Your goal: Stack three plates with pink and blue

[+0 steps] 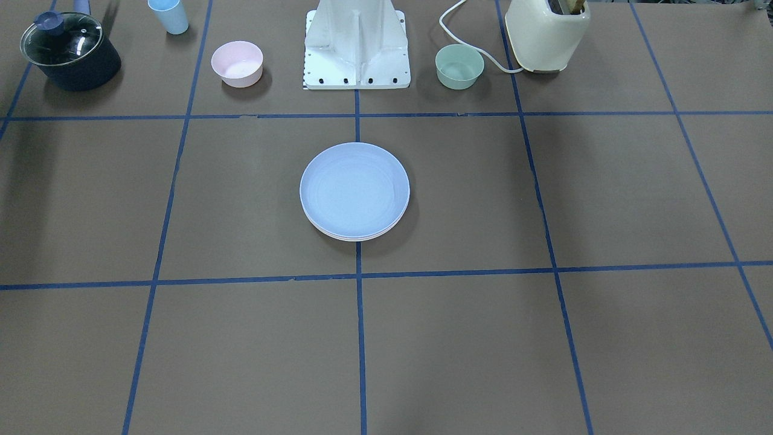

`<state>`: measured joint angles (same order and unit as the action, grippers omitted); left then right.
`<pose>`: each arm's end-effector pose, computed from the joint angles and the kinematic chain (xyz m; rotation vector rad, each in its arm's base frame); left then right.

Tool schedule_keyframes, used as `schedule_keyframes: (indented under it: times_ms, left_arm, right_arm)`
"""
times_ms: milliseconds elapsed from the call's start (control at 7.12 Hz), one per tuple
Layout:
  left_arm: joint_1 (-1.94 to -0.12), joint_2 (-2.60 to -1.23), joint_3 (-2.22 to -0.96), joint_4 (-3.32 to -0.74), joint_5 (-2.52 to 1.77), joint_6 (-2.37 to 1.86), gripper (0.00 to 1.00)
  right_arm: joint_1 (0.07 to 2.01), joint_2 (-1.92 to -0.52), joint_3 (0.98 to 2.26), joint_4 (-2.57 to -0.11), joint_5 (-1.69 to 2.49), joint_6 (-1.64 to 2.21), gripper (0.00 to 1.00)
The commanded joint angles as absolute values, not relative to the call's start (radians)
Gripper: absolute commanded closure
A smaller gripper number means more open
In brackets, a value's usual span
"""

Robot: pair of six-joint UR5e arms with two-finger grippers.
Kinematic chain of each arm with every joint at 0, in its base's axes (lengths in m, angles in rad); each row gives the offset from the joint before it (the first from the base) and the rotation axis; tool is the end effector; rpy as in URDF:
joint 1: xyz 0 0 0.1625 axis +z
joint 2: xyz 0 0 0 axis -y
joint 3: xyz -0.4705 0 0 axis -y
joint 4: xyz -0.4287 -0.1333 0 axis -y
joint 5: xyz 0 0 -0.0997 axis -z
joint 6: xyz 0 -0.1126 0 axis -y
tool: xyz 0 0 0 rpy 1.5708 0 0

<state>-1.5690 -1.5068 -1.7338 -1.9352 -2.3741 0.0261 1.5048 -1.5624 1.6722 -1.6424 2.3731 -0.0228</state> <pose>-0.0513 -0.5207 0.6150 0.4478 0.7836 0.2120 0.0171 -0.5350 0.6604 0.0188 -0.8031 -0.0993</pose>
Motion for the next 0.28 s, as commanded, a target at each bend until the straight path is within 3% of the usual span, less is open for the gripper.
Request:
schedule_keyframes:
  times_ms: [0,140]
  left_arm:
    - [-1.569,-1.506,-1.735,-1.934,-2.373,0.026,0.01]
    - [-1.569,-1.506,-1.735,-1.934,-2.373,0.026,0.01]
  right_arm:
    - [1.505,-1.563,1.674,-1.643,2.376,-0.023,0.00]
    - [1.505,-1.565,1.674,-1.643,2.376,-0.023,0.00]
